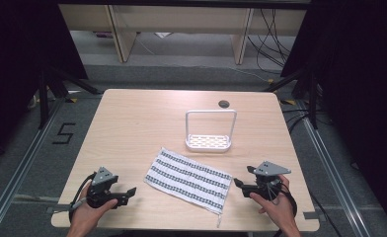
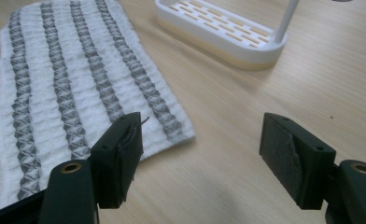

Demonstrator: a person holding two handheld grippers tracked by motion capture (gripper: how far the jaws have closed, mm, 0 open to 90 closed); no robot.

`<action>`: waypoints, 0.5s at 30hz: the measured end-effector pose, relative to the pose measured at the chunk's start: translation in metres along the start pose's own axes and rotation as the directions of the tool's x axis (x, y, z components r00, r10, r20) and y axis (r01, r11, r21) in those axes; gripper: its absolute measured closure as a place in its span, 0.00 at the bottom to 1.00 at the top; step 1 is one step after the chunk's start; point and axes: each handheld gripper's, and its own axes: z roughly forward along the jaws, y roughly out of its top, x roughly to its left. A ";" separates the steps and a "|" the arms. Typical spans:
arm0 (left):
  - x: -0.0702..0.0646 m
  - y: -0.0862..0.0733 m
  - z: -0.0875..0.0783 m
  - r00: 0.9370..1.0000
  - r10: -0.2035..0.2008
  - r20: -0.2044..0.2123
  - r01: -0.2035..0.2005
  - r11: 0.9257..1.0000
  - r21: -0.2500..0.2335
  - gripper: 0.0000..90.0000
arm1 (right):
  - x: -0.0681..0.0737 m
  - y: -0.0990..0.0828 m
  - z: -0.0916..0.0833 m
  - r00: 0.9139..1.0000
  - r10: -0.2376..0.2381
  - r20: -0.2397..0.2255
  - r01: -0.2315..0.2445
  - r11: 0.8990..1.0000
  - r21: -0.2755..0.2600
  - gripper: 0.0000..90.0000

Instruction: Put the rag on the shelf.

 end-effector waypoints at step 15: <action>-0.015 0.013 0.008 1.000 0.008 -0.015 -0.008 1.000 0.003 0.17 | 0.031 0.058 0.041 0.980 -0.160 -0.119 0.161 0.987 -0.001 0.37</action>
